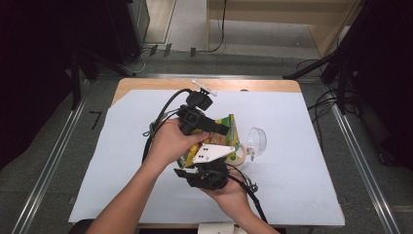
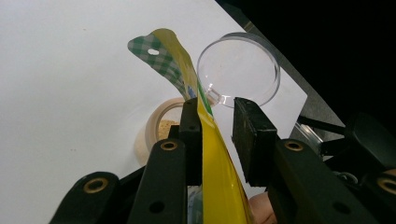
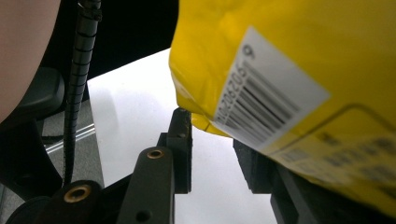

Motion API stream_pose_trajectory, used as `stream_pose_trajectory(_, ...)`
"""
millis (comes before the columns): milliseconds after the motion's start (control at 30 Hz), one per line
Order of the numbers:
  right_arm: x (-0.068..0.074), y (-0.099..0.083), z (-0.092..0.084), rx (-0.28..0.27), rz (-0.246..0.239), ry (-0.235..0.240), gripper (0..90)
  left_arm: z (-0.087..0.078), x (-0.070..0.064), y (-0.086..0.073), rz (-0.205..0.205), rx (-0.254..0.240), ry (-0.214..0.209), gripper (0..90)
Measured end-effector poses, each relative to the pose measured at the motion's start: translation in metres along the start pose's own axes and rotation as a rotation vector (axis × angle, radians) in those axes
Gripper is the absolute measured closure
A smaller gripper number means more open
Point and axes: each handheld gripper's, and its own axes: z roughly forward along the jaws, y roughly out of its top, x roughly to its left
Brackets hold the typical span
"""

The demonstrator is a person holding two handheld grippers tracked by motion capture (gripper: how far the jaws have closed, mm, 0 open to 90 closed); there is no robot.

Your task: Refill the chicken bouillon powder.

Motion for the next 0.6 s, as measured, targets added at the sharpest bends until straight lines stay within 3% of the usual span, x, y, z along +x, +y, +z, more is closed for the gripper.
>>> stream_pose_trajectory(600,0.0002,0.0002,-0.0002,-0.011,0.003,-0.017,69.3,-0.0005,0.0002,0.0011,-0.001,-0.003,-0.005,73.2)
